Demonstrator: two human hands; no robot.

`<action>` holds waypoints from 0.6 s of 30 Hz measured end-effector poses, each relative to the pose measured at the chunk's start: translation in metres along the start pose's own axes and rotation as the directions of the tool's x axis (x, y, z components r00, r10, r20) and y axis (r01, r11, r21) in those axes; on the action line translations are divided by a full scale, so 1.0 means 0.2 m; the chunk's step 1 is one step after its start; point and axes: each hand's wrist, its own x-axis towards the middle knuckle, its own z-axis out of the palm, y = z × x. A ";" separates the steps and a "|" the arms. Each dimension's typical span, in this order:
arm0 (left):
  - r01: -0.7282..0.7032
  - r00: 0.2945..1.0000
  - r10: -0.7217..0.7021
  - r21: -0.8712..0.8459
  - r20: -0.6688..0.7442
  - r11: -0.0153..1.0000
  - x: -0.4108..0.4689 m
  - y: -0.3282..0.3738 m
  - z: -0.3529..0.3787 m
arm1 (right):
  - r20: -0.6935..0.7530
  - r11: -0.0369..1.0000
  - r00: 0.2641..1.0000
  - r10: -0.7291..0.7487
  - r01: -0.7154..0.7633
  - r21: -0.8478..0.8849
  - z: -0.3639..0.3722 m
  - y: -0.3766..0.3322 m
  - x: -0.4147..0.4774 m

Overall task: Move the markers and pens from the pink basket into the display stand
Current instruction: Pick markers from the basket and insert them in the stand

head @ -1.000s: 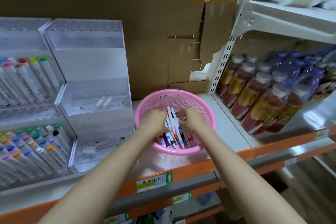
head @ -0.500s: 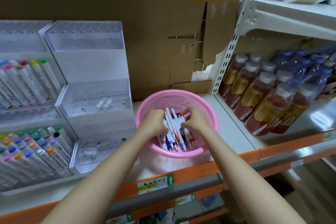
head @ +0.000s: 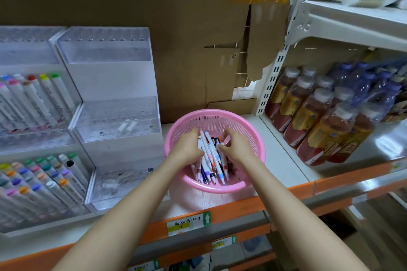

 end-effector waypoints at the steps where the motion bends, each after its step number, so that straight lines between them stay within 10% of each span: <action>1: 0.002 1.000 -0.002 -0.011 -0.007 1.000 0.00 0.00 0.00 | -0.004 1.000 1.000 0.006 -0.006 0.019 0.00 0.00 0.01; 18: -0.119 0.989 0.106 -0.118 -0.108 0.986 0.01 -0.05 0.01 | -0.098 0.966 0.979 -0.180 0.194 0.169 -0.04 -0.02 -0.04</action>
